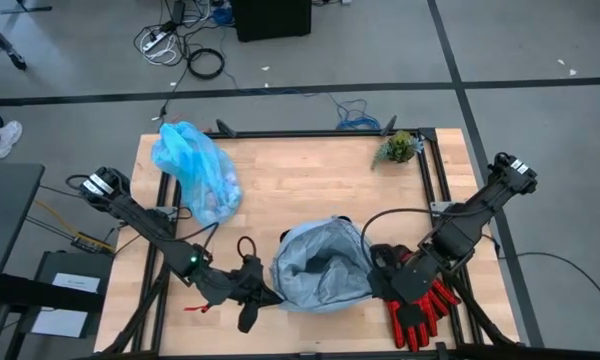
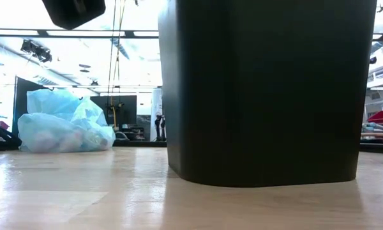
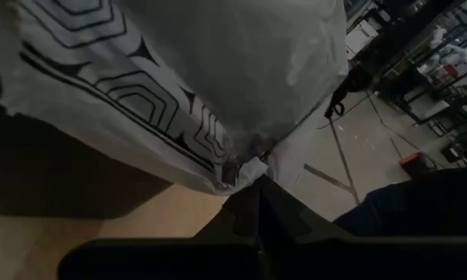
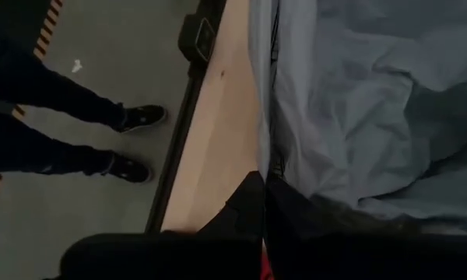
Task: Place trash/remove bag and relplace
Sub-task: Put the gray trash bag into the trash bin
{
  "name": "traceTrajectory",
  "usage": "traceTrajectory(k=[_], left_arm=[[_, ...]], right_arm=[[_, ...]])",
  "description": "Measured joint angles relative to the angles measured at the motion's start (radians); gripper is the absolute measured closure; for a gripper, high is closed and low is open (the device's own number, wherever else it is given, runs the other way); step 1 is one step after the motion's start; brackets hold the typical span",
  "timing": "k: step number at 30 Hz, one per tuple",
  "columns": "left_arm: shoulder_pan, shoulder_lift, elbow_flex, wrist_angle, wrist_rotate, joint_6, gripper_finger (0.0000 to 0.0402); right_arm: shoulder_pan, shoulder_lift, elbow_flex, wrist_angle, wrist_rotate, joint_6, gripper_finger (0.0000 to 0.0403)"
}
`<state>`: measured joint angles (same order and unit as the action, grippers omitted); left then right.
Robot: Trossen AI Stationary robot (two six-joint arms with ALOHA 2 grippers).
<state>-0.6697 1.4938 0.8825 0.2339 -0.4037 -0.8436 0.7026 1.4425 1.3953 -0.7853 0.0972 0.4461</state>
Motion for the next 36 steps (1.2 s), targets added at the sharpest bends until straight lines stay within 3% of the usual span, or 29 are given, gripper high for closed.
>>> traceTrajectory(k=[14, 21, 28, 33, 36], left_arm=[[0.014, 0.017, 0.000, -0.115, -0.079, 0.032, 0.0396], [0.022, 0.034, 0.000, -0.171, -0.122, 0.032, 0.0396], [0.022, 0.034, 0.000, -0.179, -0.123, 0.044, 0.0377], [0.022, 0.034, 0.000, -0.179, -0.126, 0.050, 0.0328], [0.022, 0.034, 0.000, -0.185, -0.134, 0.053, 0.0296]], right_arm=[[-0.023, 0.000, -0.167, 0.051, 0.086, -0.088, 0.0403], [-0.030, -0.004, -0.205, 0.060, 0.059, -0.099, 0.0399], [-0.001, -0.097, -0.205, 0.110, 0.037, -0.100, 0.0351], [0.011, -0.228, -0.204, 0.162, 0.046, -0.082, 0.0303], [0.011, -0.310, -0.200, 0.161, 0.105, -0.048, 0.0278]])
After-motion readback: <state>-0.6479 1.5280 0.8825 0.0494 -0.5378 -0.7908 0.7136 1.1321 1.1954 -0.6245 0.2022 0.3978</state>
